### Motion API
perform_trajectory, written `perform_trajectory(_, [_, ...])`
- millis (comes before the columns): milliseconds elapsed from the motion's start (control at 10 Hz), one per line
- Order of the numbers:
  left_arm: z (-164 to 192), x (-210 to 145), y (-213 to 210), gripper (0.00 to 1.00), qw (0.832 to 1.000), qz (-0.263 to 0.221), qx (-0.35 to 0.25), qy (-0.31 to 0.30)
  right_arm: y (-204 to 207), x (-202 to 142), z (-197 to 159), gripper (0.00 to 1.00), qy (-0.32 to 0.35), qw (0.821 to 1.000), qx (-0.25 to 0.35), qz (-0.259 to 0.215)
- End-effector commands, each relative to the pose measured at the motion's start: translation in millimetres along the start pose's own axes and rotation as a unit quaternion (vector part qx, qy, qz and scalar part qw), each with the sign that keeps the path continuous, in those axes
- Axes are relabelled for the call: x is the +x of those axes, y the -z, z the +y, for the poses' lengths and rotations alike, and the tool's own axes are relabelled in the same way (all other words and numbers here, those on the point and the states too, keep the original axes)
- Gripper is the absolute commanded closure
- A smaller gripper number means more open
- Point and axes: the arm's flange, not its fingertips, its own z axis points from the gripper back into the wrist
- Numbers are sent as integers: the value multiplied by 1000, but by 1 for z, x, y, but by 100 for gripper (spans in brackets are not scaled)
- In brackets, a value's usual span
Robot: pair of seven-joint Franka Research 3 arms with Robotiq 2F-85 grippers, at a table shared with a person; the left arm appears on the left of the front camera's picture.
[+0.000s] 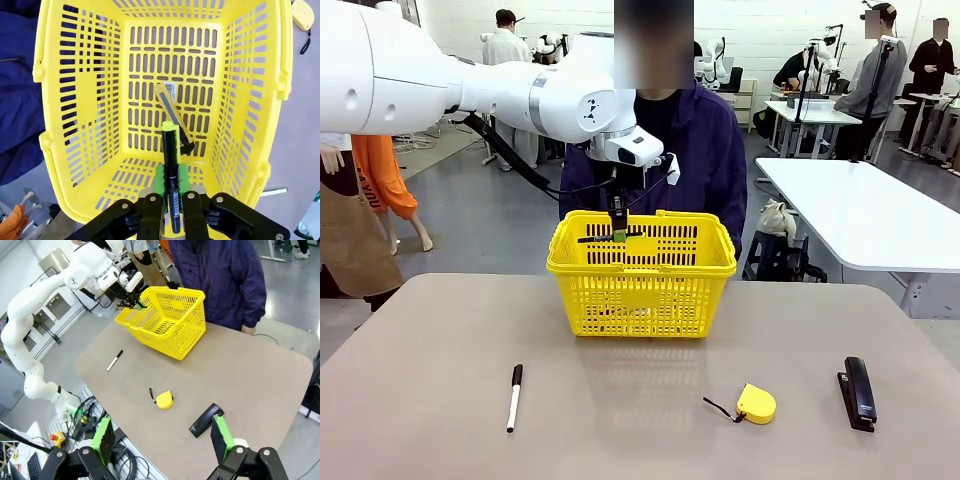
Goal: Place the items the person wants into the basket.
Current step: Pick up the item the person points to and place it in the Market Basket.
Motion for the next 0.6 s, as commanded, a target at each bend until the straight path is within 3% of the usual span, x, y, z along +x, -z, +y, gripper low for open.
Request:
perform_trajectory(0, [0, -1, -1, 88, 1000, 4, 0, -1, 2, 0, -1, 0, -6, 1000, 9, -13])
perform_trajectory(200, [0, 0, 0, 88, 1000, 0, 0, 0, 2, 0, -1, 0, -6, 1000, 9, -13])
perform_trajectory(500, [20, 13, 34, 88, 999, -2, -38, 20, 2, 0, -1, 0, -6, 1000, 9, -13])
